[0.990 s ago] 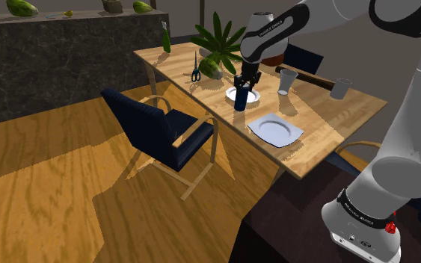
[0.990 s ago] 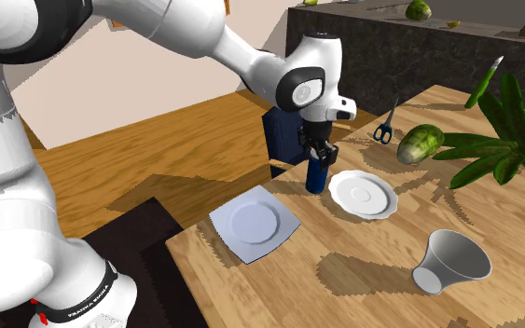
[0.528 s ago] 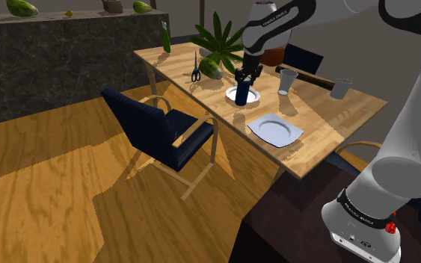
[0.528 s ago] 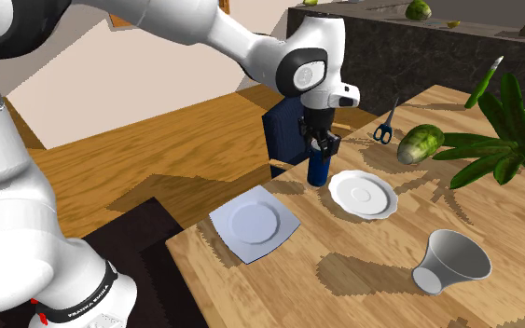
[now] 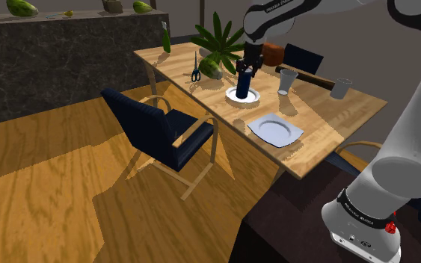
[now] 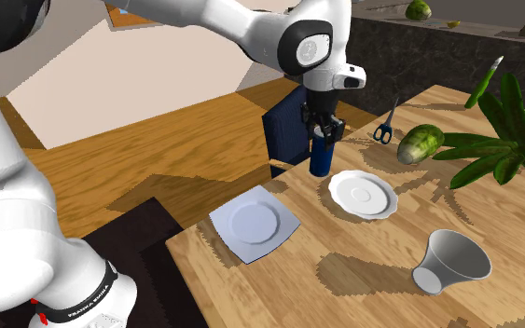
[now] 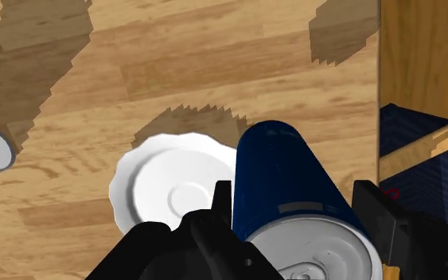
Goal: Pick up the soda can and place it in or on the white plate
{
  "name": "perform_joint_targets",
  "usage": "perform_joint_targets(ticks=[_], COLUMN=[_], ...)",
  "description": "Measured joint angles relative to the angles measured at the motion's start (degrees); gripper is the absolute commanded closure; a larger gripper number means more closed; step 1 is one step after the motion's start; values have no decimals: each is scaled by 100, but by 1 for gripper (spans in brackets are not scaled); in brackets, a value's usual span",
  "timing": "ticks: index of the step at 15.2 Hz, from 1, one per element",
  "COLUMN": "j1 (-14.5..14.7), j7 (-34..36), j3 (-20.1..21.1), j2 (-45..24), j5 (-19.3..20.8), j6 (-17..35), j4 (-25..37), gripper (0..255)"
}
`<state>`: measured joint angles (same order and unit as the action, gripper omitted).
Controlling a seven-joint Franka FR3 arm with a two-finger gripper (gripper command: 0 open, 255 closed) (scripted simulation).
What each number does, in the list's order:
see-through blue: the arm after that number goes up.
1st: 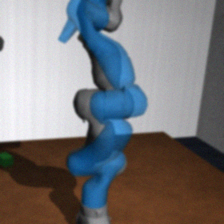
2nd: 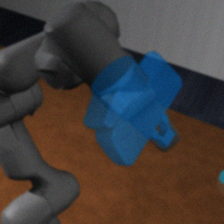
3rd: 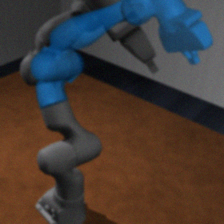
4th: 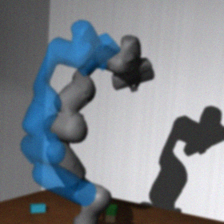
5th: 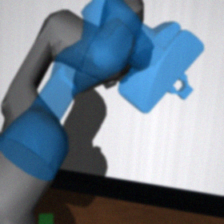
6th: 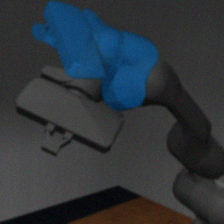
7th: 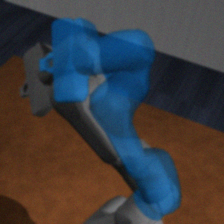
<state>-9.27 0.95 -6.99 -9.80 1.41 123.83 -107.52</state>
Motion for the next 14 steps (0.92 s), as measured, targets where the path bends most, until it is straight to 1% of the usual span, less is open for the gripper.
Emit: perform_joint_targets(ticks=[2, 6, 9, 11, 13, 14], j1=[-32, -246, -467, -602, -790, -833], j7=[-61, -403, -694, -830, -988, -1021], j3=[-17, -107, -166, -183, -192, -193], j2=[-45, -598, -1124, -1571, -2121, -2253], j5=[-20, -163, -297, -379, -476, -495], j6=[-144, -531, -934, -1251, -1678, -1748], j4=[190, 1131, 2063, 2823, 3804, 4001], gripper=[255, 255, 255, 255, 255, 255])
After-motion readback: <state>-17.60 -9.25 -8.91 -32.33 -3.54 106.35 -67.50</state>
